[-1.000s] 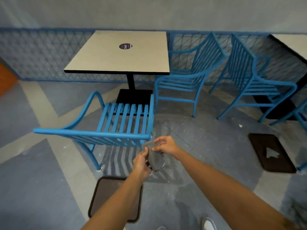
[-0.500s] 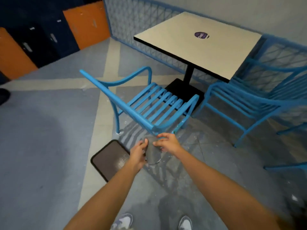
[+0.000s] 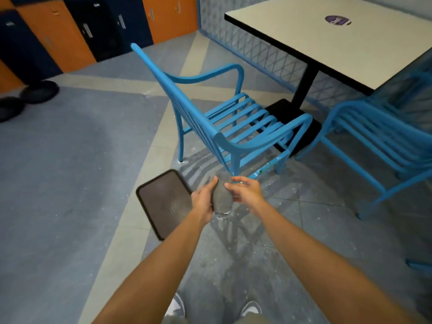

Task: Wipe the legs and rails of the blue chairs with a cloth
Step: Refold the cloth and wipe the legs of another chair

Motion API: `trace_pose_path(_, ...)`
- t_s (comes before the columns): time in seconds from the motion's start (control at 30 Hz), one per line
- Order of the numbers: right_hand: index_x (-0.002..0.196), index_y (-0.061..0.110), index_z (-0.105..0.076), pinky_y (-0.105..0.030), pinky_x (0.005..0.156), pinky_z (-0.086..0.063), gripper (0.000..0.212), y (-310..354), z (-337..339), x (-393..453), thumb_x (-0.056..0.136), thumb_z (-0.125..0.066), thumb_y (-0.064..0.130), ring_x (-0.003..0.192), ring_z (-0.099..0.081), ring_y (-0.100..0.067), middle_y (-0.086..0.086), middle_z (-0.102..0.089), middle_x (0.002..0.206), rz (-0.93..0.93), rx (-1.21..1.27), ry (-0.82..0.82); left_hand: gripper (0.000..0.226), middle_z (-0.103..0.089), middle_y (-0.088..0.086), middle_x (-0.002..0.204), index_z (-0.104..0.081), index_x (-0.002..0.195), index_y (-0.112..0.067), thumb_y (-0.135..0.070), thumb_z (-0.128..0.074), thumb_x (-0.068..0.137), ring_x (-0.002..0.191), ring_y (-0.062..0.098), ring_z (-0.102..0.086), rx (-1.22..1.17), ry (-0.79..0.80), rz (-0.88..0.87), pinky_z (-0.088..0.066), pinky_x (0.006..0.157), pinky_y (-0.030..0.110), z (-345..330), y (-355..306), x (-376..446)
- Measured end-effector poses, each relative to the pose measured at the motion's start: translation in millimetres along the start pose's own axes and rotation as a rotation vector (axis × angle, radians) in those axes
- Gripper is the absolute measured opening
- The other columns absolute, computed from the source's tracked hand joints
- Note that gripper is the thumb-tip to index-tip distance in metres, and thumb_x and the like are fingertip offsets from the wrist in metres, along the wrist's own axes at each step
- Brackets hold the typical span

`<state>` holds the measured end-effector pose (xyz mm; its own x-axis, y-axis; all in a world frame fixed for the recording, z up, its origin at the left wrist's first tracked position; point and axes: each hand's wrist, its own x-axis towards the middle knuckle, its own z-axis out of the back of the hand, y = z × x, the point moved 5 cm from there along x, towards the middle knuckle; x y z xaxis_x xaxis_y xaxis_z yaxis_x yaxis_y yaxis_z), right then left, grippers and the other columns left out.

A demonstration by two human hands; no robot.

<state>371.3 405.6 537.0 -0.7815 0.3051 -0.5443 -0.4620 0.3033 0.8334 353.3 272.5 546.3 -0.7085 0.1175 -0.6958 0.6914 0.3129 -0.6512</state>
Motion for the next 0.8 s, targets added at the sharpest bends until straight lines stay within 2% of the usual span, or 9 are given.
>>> trace_pose_path(0.13, 0.107, 0.012, -0.067, -0.042, 0.079, -0.059, 0.032, -40, 9, 34, 0.077, -0.079, 0.014, 0.09, -0.071, -0.031, -0.014, -0.073, 0.103, 0.07, -0.01, -0.032, 0.034, -0.074, 0.017, 0.096, -0.069, 0.1, 0.002, -0.017, -0.08, 0.075, 0.087, 0.029, -0.071, -0.049, -0.028, 0.001, -0.059, 0.075, 0.04, 14, 33, 43)
trace_pose_path(0.23, 0.11, 0.014, -0.064, -0.041, 0.075, -0.06, 0.034, -57, 8, 51, 0.079, -0.077, 0.015, 0.087, -0.072, -0.027, -0.014, -0.073, 0.101, 0.13, -0.008, -0.041, 0.03, -0.076, 0.013, 0.08, -0.069, 0.093, 0.0, -0.018, -0.082, 0.073, 0.073, 0.026, -0.073, -0.086, -0.012, -0.018, -0.059, 0.062, 0.036, 19, 49, 70)
trace_pose_path(0.37, 0.101, 0.012, -0.061, -0.034, 0.061, -0.057, 0.028, -80, 9, 86, 0.078, -0.077, 0.007, 0.083, -0.069, -0.027, -0.017, -0.07, 0.098, 0.239, 0.043, -0.051, 0.021, -0.075, 0.01, 0.071, -0.069, 0.087, -0.003, -0.022, -0.075, 0.08, 0.059, 0.022, -0.071, -0.152, 0.051, -0.025, -0.059, 0.053, 0.033, 16, 70, 112)
trace_pose_path(0.43, 0.099, 0.01, -0.063, -0.038, 0.066, -0.059, 0.025, -87, 10, 99, 0.078, -0.076, 0.005, 0.088, -0.067, -0.029, -0.017, -0.067, 0.096, 0.321, 0.0, -0.08, 0.03, -0.075, 0.014, 0.087, -0.068, 0.104, 0.0, -0.025, -0.066, 0.088, 0.071, 0.025, -0.071, -0.207, 0.14, -0.004, -0.06, 0.064, 0.036, 11, 79, 129)
trace_pose_path(0.5, 0.098, 0.006, -0.066, -0.043, 0.075, -0.059, 0.024, -98, 10, 116, 0.077, -0.077, 0.004, 0.088, -0.065, -0.027, -0.01, -0.064, 0.09, 0.404, -0.067, -0.121, 0.043, -0.067, 0.021, 0.116, -0.06, 0.123, 0.002, -0.027, -0.059, 0.092, 0.1, 0.032, -0.066, -0.255, 0.194, 0.028, -0.053, 0.089, 0.044, 9, 91, 148)
trace_pose_path(0.57, 0.096, 0.007, -0.069, -0.038, 0.076, -0.058, 0.023, -104, 11, 126, 0.075, -0.079, 0.006, 0.078, -0.06, -0.018, -0.002, -0.06, 0.083, 0.461, -0.155, -0.165, 0.049, -0.058, 0.023, 0.13, -0.053, 0.132, 0.001, -0.029, -0.053, 0.095, 0.116, 0.035, -0.057, -0.291, 0.242, 0.06, -0.044, 0.101, 0.046, 7, 96, 162)
trace_pose_path(0.67, 0.09, 0.017, -0.071, -0.012, 0.059, -0.049, 0.02, -115, 16, 139, 0.073, -0.082, 0.016, 0.063, -0.052, -0.006, 0.002, -0.061, 0.082, 0.63, -0.209, -0.265, 0.049, -0.06, 0.022, 0.123, -0.051, 0.134, 0.001, -0.03, -0.049, 0.096, 0.099, 0.029, -0.061, -0.35, 0.295, 0.065, -0.045, 0.098, 0.041, 9, 101, 186)
trace_pose_path(0.73, 0.085, 0.021, -0.07, -0.009, 0.056, -0.044, 0.015, -118, 24, 142, 0.074, -0.081, 0.021, 0.063, -0.053, -0.004, 0.002, -0.064, 0.081, 0.765, -0.17, -0.351, 0.048, -0.06, 0.023, 0.12, -0.05, 0.133, 0.004, -0.025, -0.053, 0.095, 0.088, 0.028, -0.062, -0.371, 0.291, 0.034, -0.048, 0.094, 0.042, 11, 103, 199)
trace_pose_path(0.8, 0.083, 0.02, -0.067, -0.014, 0.056, -0.045, 0.012, -118, 31, 145, 0.078, -0.078, 0.024, 0.066, -0.057, -0.007, 0.001, -0.066, 0.078, 0.892, -0.125, -0.409, 0.047, -0.061, 0.025, 0.113, -0.049, 0.133, 0.004, -0.019, -0.058, 0.092, 0.08, 0.029, -0.064, -0.372, 0.268, -0.017, -0.053, 0.08, 0.042, 12, 102, 207)
